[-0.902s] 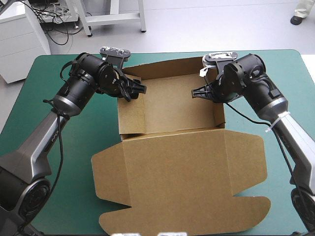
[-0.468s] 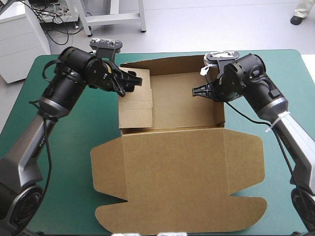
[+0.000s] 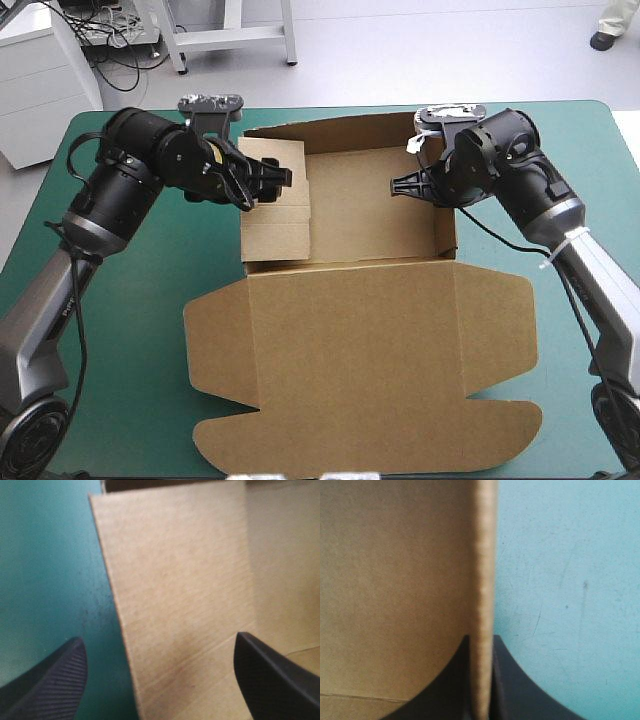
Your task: Fold the box
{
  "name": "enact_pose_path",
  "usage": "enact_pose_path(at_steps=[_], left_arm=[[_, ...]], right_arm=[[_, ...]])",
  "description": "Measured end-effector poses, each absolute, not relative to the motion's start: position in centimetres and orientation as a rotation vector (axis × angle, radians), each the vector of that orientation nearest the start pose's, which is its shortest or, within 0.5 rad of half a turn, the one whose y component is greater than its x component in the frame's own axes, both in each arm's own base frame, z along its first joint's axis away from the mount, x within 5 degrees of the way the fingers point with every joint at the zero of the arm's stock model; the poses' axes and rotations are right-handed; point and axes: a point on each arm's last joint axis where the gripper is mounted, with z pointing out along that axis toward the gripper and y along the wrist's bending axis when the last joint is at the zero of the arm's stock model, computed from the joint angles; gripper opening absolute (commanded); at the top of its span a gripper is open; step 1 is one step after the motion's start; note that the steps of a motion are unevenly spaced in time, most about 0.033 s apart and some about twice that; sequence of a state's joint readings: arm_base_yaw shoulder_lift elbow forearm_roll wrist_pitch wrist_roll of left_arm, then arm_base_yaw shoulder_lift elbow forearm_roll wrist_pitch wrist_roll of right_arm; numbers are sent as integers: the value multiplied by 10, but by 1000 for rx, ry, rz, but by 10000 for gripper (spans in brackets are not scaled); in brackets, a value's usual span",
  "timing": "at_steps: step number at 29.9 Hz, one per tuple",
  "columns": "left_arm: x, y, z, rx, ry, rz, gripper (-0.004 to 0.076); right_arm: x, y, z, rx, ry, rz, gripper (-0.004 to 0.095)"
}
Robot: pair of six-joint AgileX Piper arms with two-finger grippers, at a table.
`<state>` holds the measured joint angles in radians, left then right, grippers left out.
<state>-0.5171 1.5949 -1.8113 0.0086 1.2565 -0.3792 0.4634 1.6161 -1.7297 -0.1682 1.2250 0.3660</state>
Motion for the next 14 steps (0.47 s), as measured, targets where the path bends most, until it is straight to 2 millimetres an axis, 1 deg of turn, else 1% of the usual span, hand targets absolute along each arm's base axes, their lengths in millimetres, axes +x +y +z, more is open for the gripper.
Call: enact_pose_path(at_steps=[3, 6, 10, 14], left_arm=[[289, -161, 405, 148, 2622, -286, 575], [288, -161, 392, 142, 2665, -267, 575], [288, -162, 383, 136, 2662, -286, 575], [290, -164, 381, 135, 2644, -301, 575]], right_arm=[[310, 139, 398, -142, 2569, 85, -18], [310, 139, 398, -142, 2569, 85, -18], [310, 139, 398, -143, 2568, 83, -18], [310, 139, 398, -143, 2568, 81, -18]])
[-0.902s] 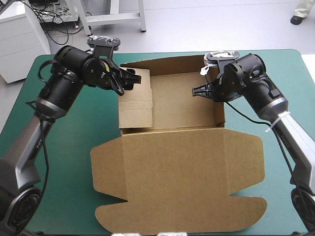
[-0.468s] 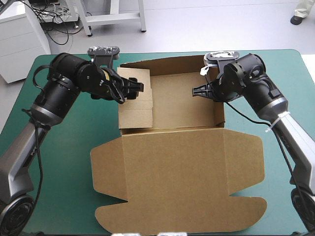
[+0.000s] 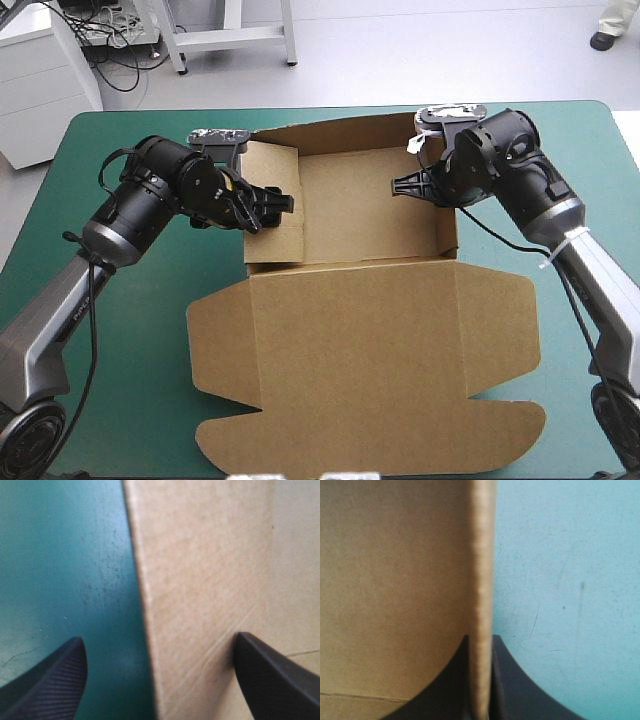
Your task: Fold the box
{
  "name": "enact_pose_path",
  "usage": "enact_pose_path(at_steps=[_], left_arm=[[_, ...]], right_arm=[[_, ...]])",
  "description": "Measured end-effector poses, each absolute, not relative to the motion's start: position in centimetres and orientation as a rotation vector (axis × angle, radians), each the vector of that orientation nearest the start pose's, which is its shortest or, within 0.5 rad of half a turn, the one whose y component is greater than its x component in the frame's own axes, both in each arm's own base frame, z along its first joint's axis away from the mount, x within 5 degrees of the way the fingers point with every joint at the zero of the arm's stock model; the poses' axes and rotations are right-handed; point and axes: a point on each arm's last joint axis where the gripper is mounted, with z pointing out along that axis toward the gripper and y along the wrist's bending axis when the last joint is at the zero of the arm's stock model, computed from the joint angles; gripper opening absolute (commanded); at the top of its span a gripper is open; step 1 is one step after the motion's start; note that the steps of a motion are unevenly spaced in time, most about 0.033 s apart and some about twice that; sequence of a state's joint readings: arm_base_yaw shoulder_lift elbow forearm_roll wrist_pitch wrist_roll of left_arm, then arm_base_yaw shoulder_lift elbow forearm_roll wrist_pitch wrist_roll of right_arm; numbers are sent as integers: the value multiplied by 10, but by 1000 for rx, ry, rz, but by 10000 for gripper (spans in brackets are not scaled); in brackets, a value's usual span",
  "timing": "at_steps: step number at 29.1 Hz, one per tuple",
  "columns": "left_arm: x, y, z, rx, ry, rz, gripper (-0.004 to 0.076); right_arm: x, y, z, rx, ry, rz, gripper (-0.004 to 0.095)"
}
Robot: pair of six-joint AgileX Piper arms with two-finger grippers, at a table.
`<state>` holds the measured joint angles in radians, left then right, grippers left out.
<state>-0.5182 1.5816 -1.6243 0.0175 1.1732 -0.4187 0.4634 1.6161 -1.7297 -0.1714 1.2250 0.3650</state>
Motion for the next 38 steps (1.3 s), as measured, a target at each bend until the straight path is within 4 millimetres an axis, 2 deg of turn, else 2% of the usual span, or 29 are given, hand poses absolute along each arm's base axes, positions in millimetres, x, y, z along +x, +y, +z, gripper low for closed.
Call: enact_pose_path(at_steps=[10, 12, 15, 19, 20, 33, 38], left_arm=[[293, -167, 383, 128, 2595, -353, 573], [294, -168, 383, 117, 2587, -361, 538], [295, -168, 384, 103, 2575, -372, 378], [295, -169, 385, 94, 2570, -385, 9], [295, -168, 384, 94, 2569, -378, -28], [297, -166, 383, 95, 2569, -340, -32], [305, -169, 374, 110, 2600, -291, -32]], right_arm=[[310, 139, 398, -143, 2568, 81, -18], [310, 139, 398, -143, 2568, 81, -18], [310, 139, 398, -143, 2568, 81, -18], [310, 139, 398, -143, 2568, 83, -18], [310, 139, 398, -143, 2569, 80, -18], [310, 138, 398, -144, 2568, 64, -18], [311, 138, 397, -144, 2575, 65, -18]])
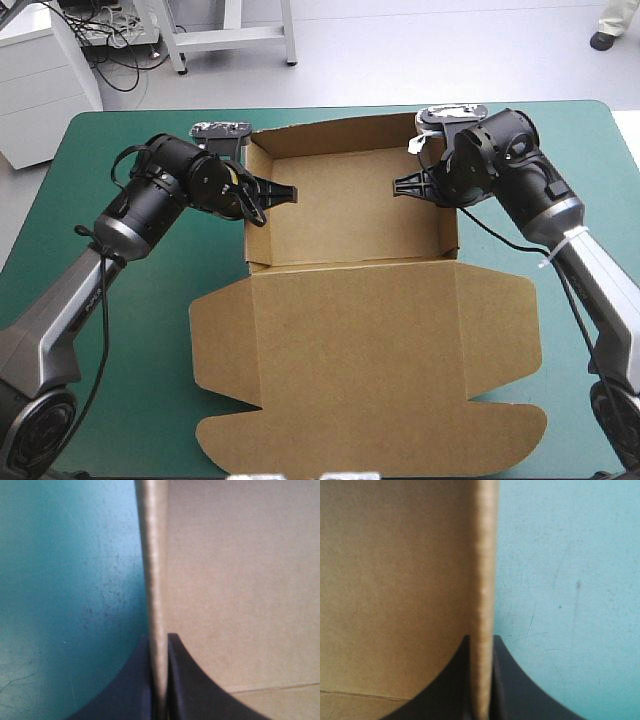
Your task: Fold the box
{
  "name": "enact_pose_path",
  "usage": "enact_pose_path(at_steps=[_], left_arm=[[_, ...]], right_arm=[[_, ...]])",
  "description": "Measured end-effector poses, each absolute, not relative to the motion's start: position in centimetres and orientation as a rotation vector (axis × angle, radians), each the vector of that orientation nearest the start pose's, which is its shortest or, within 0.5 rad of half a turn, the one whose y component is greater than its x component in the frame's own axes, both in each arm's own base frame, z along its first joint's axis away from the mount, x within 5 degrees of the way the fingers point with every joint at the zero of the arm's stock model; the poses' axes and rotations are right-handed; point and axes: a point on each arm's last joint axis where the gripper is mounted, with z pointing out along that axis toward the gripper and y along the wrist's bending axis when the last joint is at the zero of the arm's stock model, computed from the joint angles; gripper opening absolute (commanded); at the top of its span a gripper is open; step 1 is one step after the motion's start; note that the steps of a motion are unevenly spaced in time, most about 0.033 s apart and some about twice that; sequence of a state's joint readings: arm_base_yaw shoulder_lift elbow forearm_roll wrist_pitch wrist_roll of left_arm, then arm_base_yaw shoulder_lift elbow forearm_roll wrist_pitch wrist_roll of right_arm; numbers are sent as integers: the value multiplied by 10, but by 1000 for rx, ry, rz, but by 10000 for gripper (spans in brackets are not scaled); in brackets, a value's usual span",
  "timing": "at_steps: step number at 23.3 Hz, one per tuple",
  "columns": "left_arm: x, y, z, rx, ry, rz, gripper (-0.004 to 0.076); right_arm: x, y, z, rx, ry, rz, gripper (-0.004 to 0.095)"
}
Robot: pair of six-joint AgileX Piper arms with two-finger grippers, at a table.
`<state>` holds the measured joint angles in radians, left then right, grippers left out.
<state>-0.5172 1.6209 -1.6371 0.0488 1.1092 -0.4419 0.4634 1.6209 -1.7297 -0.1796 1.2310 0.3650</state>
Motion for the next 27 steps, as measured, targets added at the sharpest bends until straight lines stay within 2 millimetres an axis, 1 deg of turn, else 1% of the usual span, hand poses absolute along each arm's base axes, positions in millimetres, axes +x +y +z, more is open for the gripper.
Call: enact_pose_path(at_steps=[3, 5, 6, 8, 10, 13, 15, 19, 21, 23, 25, 27], left_arm=[[316, -174, 367, 118, 2641, -255, -32], [325, -178, 363, 125, 2668, -221, -32], [332, -181, 361, 132, 2684, -199, -32], [347, -188, 350, 140, 2717, -173, -32], [363, -193, 338, 150, 2747, -189, -32], [377, -199, 319, 152, 2789, -204, -32], [384, -203, 303, 164, 2819, -183, -32], [391, -206, 285, 167, 2853, -157, -32], [393, -207, 282, 169, 2851, -154, -32], [394, -207, 280, 188, 2849, -146, -31], [395, -207, 280, 217, 2846, -143, -29], [395, -208, 279, 257, 2842, -140, -9]], right_arm=[[316, 140, 389, -162, 2599, 45, -18], [321, 142, 382, -167, 2622, 32, -18], [326, 142, 375, -160, 2642, 23, -18], [338, 137, 361, -133, 2688, 35, -18], [352, 128, 348, -129, 2730, 73, -18], [365, 119, 332, -128, 2769, 77, -18], [375, 118, 315, -145, 2809, 73, -18], [384, 121, 296, -171, 2850, 60, -18], [389, 121, 284, -177, 2875, 55, -17], [392, 121, 279, -190, 2885, 61, -7], [393, 122, 277, -198, 2891, 65, 30], [393, 122, 276, -201, 2892, 65, 99]])
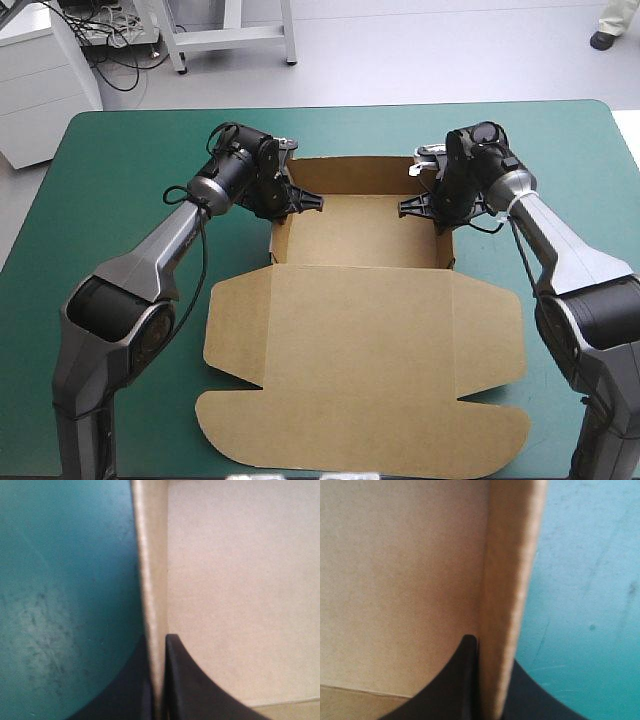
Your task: Fold the box
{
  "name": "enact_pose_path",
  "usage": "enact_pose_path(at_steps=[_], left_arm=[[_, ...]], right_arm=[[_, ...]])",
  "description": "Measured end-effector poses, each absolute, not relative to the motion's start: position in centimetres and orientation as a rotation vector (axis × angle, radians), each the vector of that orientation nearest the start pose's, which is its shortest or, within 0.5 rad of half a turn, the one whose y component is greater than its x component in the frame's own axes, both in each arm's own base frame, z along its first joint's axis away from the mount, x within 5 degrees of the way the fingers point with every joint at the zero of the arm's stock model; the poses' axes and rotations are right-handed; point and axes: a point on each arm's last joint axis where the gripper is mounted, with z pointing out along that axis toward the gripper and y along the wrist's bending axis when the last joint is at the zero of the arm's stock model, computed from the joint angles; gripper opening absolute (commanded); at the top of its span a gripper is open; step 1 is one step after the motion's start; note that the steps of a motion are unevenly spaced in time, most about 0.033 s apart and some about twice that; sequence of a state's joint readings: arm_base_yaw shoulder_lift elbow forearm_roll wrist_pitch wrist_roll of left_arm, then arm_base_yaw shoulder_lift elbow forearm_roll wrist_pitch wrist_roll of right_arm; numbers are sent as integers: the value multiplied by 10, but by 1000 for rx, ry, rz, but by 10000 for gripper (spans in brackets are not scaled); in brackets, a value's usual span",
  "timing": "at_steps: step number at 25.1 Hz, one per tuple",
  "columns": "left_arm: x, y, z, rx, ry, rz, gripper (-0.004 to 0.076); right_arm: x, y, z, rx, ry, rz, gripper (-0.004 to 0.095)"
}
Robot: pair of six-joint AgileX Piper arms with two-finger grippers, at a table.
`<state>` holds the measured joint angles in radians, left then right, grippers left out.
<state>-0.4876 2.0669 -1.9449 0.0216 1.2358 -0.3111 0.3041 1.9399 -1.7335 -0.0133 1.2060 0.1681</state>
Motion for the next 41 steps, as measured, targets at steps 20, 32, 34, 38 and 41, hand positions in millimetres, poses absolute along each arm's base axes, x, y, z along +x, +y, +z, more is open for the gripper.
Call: enact_pose_path(at_steps=[20, 32, 34, 38, 41], left_arm=[[419, -176, 300, 279, 2740, -38, 444], [351, -121, 449, 262, 2385, -81, 333], [327, -112, 475, 260, 2313, -95, 209], [278, -94, 518, 266, 2182, -114, -26], [244, -82, 534, 302, 2123, -127, -32]], right_arm=[[398, 130, 287, -180, 2852, 167, 700], [372, 113, 402, -119, 2555, 209, 700], [364, 111, 413, -118, 2528, 217, 700], [355, 111, 423, -118, 2507, 260, 699], [354, 113, 418, -116, 2527, 291, 699]])
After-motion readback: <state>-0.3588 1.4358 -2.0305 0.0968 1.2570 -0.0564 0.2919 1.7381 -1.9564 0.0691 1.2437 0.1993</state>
